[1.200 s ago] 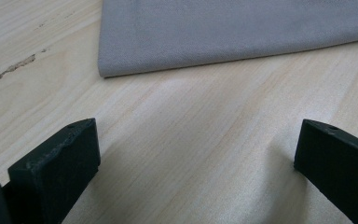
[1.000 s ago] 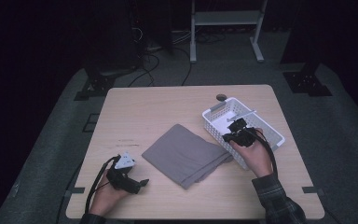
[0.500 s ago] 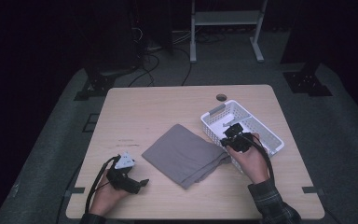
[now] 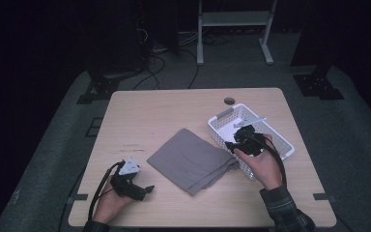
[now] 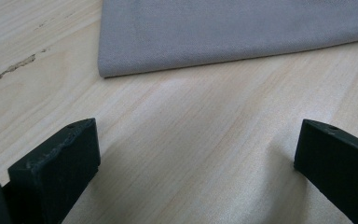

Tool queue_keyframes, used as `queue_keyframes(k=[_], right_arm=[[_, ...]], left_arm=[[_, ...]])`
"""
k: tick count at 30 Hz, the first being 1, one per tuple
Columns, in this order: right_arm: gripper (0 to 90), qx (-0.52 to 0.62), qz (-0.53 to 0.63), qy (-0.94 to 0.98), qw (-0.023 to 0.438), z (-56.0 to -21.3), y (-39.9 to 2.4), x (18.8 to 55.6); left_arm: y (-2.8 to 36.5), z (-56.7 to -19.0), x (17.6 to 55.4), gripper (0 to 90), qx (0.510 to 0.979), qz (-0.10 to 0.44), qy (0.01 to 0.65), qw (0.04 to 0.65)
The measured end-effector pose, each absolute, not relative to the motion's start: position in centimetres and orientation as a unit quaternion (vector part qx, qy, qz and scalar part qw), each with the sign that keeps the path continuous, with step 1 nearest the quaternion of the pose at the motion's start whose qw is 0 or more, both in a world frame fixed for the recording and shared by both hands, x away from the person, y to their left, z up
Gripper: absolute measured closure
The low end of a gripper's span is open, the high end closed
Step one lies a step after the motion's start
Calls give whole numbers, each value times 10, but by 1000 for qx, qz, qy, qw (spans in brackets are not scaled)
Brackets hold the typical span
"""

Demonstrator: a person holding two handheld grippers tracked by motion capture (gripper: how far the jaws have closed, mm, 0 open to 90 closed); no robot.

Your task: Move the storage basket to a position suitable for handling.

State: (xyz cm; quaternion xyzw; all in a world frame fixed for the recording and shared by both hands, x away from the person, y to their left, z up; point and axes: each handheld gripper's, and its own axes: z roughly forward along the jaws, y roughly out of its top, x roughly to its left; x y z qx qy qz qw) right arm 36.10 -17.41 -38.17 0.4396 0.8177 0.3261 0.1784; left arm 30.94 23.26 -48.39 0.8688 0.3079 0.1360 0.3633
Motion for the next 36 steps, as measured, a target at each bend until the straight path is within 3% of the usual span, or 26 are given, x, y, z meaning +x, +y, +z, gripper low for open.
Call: queue_keyframes(k=[13,25,36], right_arm=[[358,394,350,835,160,-374,-139,360],[184,360,340,859,129,-390,-104,371],[127,344,313,878,113,-413,-79,386]], left_arm=[[233,-484,310,0,870,136,306,362],[233,-484,310,0,871,136,305,361],[233,-484,310,0,869,136,307,363]])
